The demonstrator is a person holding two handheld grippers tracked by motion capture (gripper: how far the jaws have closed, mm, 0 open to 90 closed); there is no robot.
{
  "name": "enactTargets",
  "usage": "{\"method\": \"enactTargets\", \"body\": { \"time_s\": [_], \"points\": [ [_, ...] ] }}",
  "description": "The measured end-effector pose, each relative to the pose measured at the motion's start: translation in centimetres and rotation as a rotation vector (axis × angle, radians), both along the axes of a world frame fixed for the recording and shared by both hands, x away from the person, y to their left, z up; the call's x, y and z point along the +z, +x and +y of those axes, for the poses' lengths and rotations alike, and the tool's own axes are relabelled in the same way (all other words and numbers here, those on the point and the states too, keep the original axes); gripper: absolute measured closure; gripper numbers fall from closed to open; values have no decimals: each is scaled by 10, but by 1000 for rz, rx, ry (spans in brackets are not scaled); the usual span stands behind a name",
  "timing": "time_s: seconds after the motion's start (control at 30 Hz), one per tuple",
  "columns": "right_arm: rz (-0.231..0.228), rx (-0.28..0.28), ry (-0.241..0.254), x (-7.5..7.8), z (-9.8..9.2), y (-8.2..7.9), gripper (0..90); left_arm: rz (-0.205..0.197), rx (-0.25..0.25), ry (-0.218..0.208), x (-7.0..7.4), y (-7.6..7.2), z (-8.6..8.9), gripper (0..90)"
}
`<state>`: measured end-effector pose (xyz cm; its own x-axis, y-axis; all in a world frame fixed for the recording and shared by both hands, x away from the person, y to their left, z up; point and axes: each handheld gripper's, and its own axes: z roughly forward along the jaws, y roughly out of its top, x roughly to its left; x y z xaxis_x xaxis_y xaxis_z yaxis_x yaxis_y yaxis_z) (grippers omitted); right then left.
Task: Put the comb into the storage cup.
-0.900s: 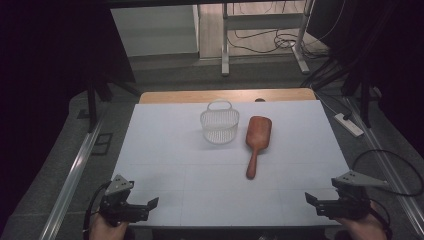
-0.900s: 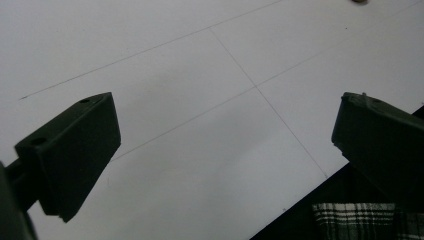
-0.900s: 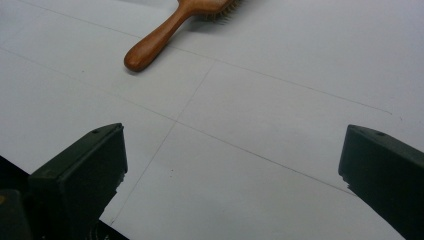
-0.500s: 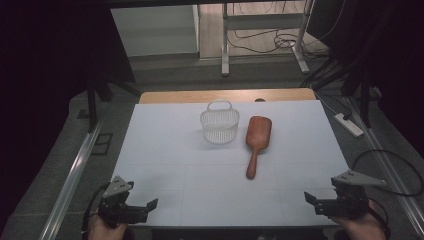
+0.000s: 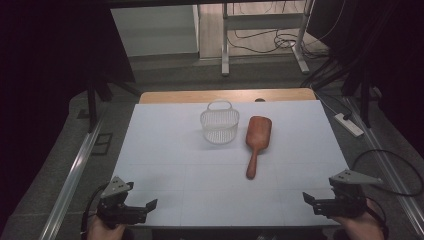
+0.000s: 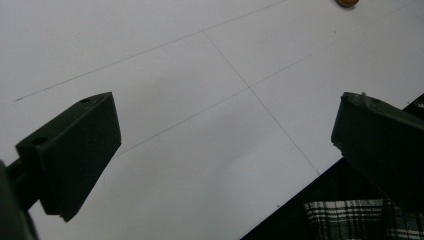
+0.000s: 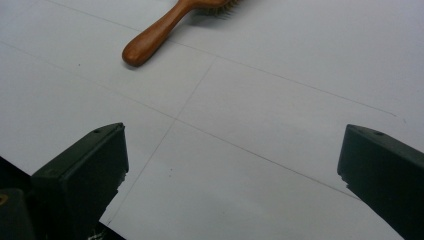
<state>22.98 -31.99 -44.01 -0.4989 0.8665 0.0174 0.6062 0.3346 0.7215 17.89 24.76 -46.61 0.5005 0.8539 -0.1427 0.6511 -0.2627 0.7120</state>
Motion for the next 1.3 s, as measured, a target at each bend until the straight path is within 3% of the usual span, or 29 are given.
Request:
{"method": "enactTargets", "body": {
  "time_s": [0.37,0.8,1.0,1.3],
  "points": [
    [0,27,-4,1,3,2,0,6,-2,-13,0,0,2,4],
    [19,95,-16,8,12,14,0,17,0,-20,-1,1,3,7],
    [50,121,-4,9,17,20,0,19,17,1,-1,2,1,9],
    [34,161,14,12,27,32,0,7,18,20,1,-1,0,6]
  ]
}}
